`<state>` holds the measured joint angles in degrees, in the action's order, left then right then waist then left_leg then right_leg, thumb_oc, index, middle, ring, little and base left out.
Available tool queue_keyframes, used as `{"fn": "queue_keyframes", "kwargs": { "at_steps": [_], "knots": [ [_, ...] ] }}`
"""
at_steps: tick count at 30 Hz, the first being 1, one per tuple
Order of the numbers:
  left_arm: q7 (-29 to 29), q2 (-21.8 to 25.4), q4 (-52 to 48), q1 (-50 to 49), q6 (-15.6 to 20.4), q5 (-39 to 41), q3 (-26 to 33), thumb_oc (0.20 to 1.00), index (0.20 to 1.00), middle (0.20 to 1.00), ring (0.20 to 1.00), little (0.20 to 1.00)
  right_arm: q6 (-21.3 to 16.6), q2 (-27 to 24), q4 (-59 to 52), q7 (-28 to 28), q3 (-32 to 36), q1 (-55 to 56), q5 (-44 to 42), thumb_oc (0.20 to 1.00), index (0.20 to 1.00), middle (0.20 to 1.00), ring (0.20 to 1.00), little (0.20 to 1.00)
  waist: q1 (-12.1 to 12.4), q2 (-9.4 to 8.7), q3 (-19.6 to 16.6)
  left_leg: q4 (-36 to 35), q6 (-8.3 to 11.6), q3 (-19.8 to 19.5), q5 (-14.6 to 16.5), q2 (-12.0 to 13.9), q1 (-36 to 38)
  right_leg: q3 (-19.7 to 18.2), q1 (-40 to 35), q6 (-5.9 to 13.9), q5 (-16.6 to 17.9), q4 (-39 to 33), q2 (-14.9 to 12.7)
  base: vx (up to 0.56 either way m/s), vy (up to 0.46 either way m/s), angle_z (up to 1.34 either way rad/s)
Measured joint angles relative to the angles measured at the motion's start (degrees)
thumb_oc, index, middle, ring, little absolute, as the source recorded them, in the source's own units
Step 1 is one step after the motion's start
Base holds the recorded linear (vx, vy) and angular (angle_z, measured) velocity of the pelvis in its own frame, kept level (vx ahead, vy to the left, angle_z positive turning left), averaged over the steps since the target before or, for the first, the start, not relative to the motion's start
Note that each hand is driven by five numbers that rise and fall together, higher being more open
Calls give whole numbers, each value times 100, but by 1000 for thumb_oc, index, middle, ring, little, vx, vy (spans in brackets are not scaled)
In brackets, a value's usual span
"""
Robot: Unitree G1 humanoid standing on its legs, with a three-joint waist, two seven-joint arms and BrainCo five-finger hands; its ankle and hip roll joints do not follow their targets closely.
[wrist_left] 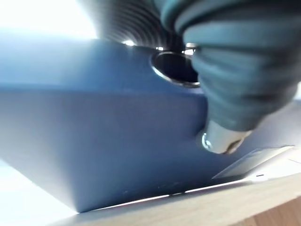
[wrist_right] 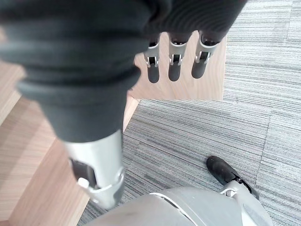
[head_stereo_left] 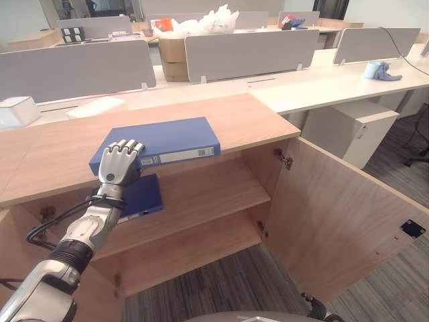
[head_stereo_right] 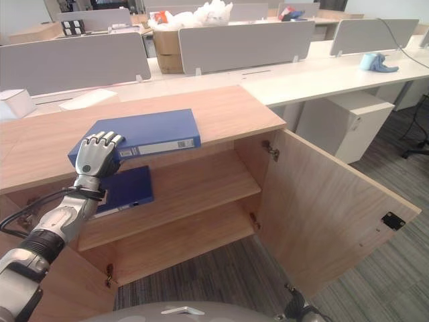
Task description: Put the empty folder in the office cabinet
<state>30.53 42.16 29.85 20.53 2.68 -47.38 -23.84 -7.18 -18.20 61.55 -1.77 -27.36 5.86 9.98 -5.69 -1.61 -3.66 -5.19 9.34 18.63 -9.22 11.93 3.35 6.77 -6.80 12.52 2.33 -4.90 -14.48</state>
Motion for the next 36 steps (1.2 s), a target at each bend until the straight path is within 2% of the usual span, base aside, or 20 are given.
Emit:
{"fn": "queue_keyframes", "kwargs": {
  "at_steps": [5, 12, 14, 17, 18, 22, 23, 24, 30, 32, 35, 36],
  "knots": [
    [-102, 6, -627, -327, 64, 24, 402, 200, 200, 200, 200, 200, 0, 7, -9, 4, 20, -7, 0, 1000, 1000, 1000, 1000, 1000, 31, -7, 32, 0, 10, -17, 8, 0, -6, 14, -7, -1, -3, -14, 0, 0, 0, 0],
    [-271, 6, -1852, -892, 346, 602, 1203, 200, 200, 200, 200, 200, 3, 32, -18, 6, 34, -17, 2, 1000, 1000, 1000, 1000, 1000, 107, -26, 212, 0, 1, -43, 1, -2, 1, 36, -33, -2, -3, -14, -1, 0, 0, 0],
    [-359, 5, -2286, -1009, 519, 922, 1351, 200, 200, 200, 200, 200, 7, 35, -17, 5, 35, 18, 2, 1000, 1000, 1000, 1000, 1000, 167, -40, 241, 0, -2, -51, -1, -4, -1, 46, -39, -2, -3, -13, -2, -2, 15, 2],
    [-641, -136, -3265, -1515, 951, 1718, 1949, 200, 200, 200, 200, 200, 7, 40, -30, -2, 55, -4, 5, 1000, 1000, 1000, 1000, 1000, 194, -16, 265, 0, -4, -98, -2, -10, -15, 118, -65, -6, -9, -11, -4, -12, 36, 6],
    [-641, -136, -3265, -1515, 951, 1718, 1949, 200, 200, 200, 200, 200, 7, 40, -30, -2, 55, -4, 5, 1000, 1000, 1000, 1000, 1000, 194, -16, 265, 0, -4, -98, -2, -10, -15, 118, -65, -6, -9, -11, -4, -18, 33, 12],
    [-1030, -752, -3756, -1619, 1259, 3233, 2111, 200, 200, 200, 200, 200, 9, 28, -66, -20, 124, -16, 5, 1000, 1000, 1000, 1000, 1000, 313, 50, 349, 1, -1, -215, 2, -17, -35, 220, -142, -12, -44, -15, -2, -23, 33, 14],
    [-1220, -867, -3936, -1734, 1358, 3872, 2157, 200, 200, 200, 200, 200, 10, 26, -76, -35, 136, -50, 5, 1000, 1000, 1000, 1000, 1000, 318, 73, 365, 1, -3, -262, -1, -23, -73, 270, -142, -16, -45, -13, -2, -16, 22, 11],
    [-1220, -867, -3936, -1734, 1358, 3872, 2157, 200, 200, 200, 200, 200, 10, 26, -76, -35, 136, -50, 5, 1000, 1000, 1000, 1000, 1000, 318, 73, 365, 1, -3, -262, -1, -23, -73, 270, -142, -16, -45, -13, -2, -24, 29, 12],
    [-2478, -994, -4234, -2465, 1519, 6431, 2211, 200, 200, 200, 200, 200, 17, 0, -300, -213, 278, -54, 3, 1000, 1000, 1000, 1000, 1000, 388, 129, 398, 2, -27, -343, -20, -42, -94, 339, -173, -11, -55, -11, -6, -16, 15, 4],
    [-2740, -997, -4194, -2553, 1491, 6868, 2208, 200, 200, 200, 200, 200, 23, -6, -354, -249, 278, -61, 0, 1000, 1000, 1000, 1000, 1000, 437, 146, 417, 2, -28, -354, -20, -43, -92, 351, -189, -11, -58, -12, -6, -15, 26, 3],
    [-3253, -1114, -3982, -2881, 1419, 7457, 2155, 200, 200, 200, 200, 200, 77, -250, -1319, -361, 292, 40, -10, 1000, 1000, 1000, 1000, 1000, 449, 197, 454, 2, -28, -357, -20, -47, -86, 355, -195, -12, -59, -14, -10, -34, 63, 1],
    [-3253, -1114, -3982, -2881, 1419, 7457, 2155, 200, 200, 200, 200, 200, 77, -250, -1319, -361, 292, 40, -10, 1000, 1000, 1000, 1000, 1000, 449, 197, 454, 2, -28, -357, -20, -47, -86, 355, -195, -12, -59, -14, -10, -41, 90, 3]
  ]
}}
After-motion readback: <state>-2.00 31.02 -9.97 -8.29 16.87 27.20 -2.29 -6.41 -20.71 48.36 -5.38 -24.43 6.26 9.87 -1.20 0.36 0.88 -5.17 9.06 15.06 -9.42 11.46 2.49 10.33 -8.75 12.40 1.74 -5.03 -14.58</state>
